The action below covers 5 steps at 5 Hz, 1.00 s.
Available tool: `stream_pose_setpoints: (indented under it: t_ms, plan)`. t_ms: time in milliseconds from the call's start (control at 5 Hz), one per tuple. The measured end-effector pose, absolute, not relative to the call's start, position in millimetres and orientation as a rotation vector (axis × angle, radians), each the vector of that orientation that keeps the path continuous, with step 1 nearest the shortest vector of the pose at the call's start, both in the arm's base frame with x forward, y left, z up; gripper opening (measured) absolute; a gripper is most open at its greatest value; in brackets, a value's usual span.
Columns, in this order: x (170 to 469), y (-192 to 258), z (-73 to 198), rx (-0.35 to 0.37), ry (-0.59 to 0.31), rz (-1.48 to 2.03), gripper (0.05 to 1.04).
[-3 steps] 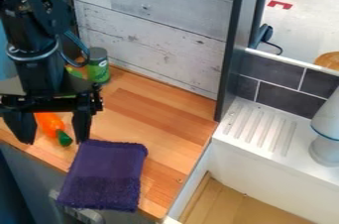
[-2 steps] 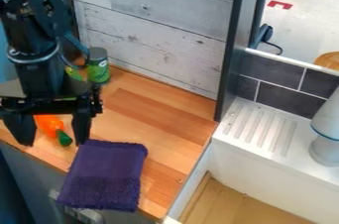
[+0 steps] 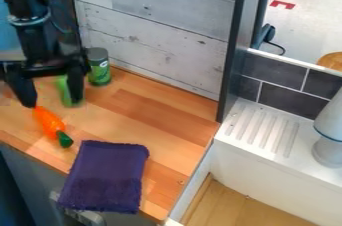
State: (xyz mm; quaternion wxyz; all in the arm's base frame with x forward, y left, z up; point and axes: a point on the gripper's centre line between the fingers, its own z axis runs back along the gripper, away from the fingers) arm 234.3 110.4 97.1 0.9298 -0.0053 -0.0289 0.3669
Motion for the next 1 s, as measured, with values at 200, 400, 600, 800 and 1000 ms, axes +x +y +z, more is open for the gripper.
stream_pose_setpoints:
  t_ms: [200, 400, 600, 800, 1000]
  plan:
    - [257.2, 135.4, 88.8, 0.009, -0.065, 0.77, 1.0]
    - [277.9, 161.9, 79.8, 0.013, -0.081, 0.787, 1.0]
    - [291.1, 174.4, 77.5, 0.032, -0.127, 0.778, 1.0]
    - [303.3, 184.8, 69.5, 0.057, -0.152, 0.766, 1.0]
    - [315.8, 193.0, 67.8, 0.068, -0.174, 0.776, 1.0]
